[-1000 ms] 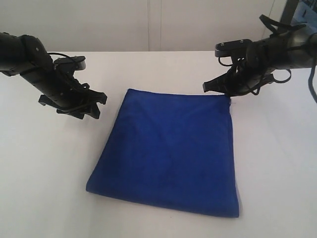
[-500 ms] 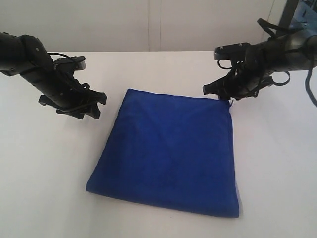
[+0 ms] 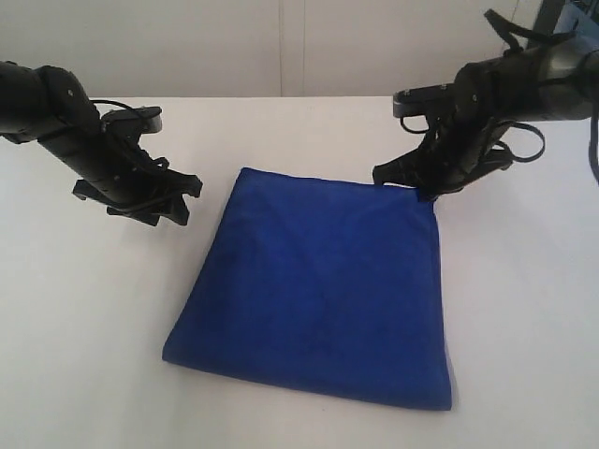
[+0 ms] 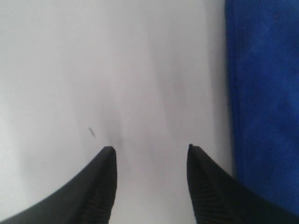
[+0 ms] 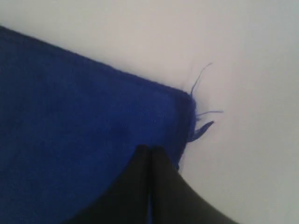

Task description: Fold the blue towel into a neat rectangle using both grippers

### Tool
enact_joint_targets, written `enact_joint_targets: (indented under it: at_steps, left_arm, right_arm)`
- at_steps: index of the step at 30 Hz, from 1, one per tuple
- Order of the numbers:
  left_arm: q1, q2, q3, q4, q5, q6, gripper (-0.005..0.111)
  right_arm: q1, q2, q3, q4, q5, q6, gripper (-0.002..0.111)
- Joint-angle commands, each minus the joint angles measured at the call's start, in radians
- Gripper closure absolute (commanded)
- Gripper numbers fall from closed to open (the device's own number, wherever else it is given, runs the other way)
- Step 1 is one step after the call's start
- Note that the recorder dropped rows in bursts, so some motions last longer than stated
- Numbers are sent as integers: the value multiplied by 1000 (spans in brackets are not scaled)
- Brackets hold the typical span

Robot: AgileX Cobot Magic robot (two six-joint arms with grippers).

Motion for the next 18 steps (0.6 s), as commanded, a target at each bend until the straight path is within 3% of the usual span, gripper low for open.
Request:
enact_joint_targets:
  at_steps: [1, 18]
  left_arm:
    - [-4, -3, 0, -10, 17, 2, 55]
    - [-4, -69, 0, -43, -8, 75, 56]
  right_arm:
    - [9, 52, 2, 4, 57, -56, 108]
    - [9, -7, 0, -35, 84, -45, 108]
